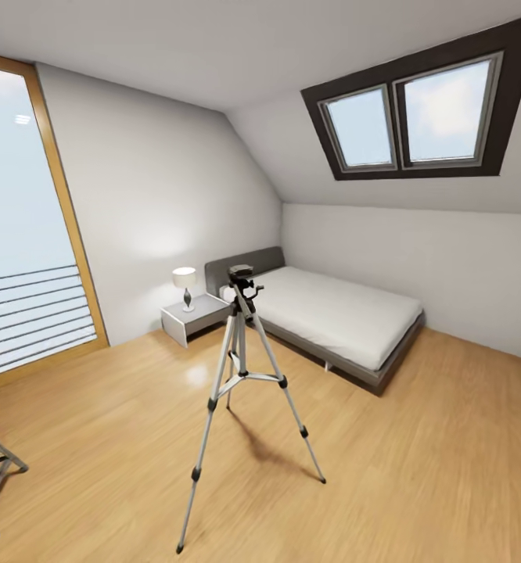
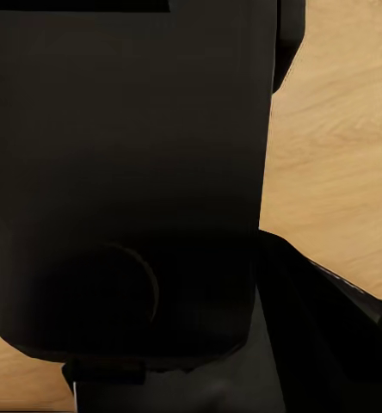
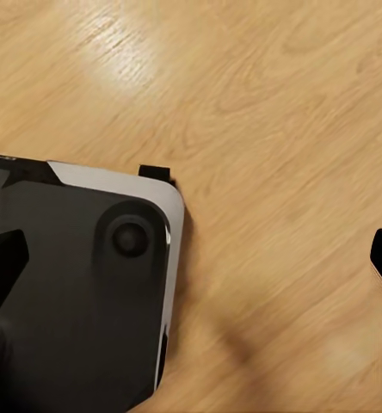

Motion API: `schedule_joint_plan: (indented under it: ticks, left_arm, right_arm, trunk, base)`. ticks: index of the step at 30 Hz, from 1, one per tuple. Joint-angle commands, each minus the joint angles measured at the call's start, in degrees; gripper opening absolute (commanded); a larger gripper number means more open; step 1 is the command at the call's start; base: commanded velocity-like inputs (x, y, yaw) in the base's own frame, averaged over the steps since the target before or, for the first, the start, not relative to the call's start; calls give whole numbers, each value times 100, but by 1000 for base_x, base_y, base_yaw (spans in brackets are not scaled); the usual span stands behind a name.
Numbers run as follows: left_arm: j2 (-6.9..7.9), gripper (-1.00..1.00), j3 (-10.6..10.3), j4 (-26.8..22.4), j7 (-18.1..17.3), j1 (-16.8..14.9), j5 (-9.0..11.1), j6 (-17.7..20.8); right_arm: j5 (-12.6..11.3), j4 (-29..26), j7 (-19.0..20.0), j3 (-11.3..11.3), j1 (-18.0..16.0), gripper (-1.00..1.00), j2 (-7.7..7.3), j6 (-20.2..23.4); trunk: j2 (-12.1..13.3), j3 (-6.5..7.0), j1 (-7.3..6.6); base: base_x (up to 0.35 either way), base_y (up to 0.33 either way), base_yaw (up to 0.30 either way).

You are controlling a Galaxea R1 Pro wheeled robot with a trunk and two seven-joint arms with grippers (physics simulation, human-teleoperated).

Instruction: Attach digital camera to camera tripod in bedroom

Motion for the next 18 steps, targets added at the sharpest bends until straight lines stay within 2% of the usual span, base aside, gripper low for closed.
schedule_joint_plan:
  ticks: [1,18]
  left_arm:
    - [-2,-100,-45,-3,21,0,31,-4]
    - [0,-100,-51,-3,21,0,30,-4]
  right_arm:
    - [-30,18,15,35,-5,100,0,-35]
    - [-18,18,-46,39,-5,100,30,-35]
  trunk:
    - [-4,1,2]
    - [-4,48,2]
  base:
    - [0,0,294]
    - [0,0,294]
